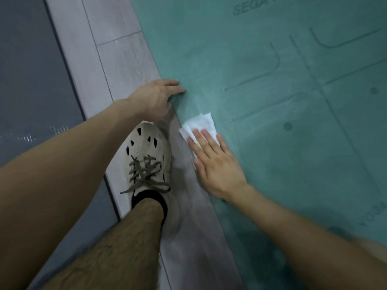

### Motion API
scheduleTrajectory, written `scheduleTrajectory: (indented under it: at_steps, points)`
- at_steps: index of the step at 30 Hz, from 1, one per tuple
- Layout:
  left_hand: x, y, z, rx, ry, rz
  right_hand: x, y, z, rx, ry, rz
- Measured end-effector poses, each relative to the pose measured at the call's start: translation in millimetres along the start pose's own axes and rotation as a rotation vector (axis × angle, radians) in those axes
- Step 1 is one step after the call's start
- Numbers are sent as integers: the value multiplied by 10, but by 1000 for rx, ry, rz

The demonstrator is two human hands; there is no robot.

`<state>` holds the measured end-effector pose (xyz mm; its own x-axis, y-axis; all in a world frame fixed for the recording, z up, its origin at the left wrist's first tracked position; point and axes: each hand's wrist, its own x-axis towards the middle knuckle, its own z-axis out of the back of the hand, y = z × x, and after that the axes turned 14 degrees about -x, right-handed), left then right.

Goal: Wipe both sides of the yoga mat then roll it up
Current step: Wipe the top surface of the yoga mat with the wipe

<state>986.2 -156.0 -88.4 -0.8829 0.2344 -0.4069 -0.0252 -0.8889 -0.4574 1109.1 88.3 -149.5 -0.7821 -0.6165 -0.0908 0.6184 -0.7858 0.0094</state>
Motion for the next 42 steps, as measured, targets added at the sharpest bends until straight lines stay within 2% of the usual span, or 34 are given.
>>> scheduleTrajectory:
  at_steps: [4, 7, 10, 13, 14, 15, 17, 19, 20, 21, 24, 25, 26, 27, 30, 32, 33, 34, 37, 38, 39, 42]
  points:
    - [-21, -136, 89, 58, 70, 41, 774, 69, 21, -5, 15, -56]
    - [-36, -152, 71, 41, 47, 51, 152, 29, -9, -18, 18, -54]
    - [-13, -152, -1, 68, 20, 69, -723, -59, 64, -33, 105, 38]
    - [31, -265, -95, 217, -29, 95, -800, -516, 126, -137, 147, 173]
    - [29, -340, -141, 261, -49, 108, -712, -777, 105, -171, 139, 123]
    - [19, -424, -192, 282, -61, 122, -613, -1089, 76, -176, 116, -13]
    - [-21, -604, -289, 260, -45, 149, -438, -1675, 67, -120, 122, -389]
    - [-27, -761, -382, 212, 21, 186, -327, -1805, 29, -31, 113, -640]
    - [-15, -829, -425, 211, 60, 211, -282, -1638, 3, -21, 88, -649]
    - [-3, -879, -478, 229, 94, 231, -266, -1369, -20, -37, 53, -552]
    - [23, -957, -664, 296, 114, 247, -485, -669, -2, -35, 70, 59]
    - [21, -970, -698, 286, 105, 255, -529, -723, 12, -46, 61, 179]
    - [14, -981, -706, 261, 100, 262, -513, -942, 8, -56, 31, 204]
    - [12, -988, -702, 240, 101, 268, -478, -1229, -19, -70, 12, 106]
    - [13, -1015, -647, 255, 127, 292, -382, -2176, -65, -55, 22, -491]
    - [35, -1075, -622, 259, 136, 296, -311, -2268, -52, -15, 14, -703]
    - [35, -1095, -617, 255, 140, 304, -263, -2088, -44, -3, -5, -673]
    - [19, -1103, -613, 250, 140, 316, -255, -1833, -32, 13, -9, -547]
    - [-11, -1105, -584, 218, 132, 334, -420, -1373, -48, -6, 14, 131]
    - [-2, -1106, -592, 207, 131, 334, -450, -1472, -58, -37, 1, 231]
    - [21, -1109, -604, 212, 130, 337, -460, -1640, -60, -50, -20, 189]
    - [59, -1106, -638, 237, 135, 356, -490, -1971, -83, -10, -40, -204]
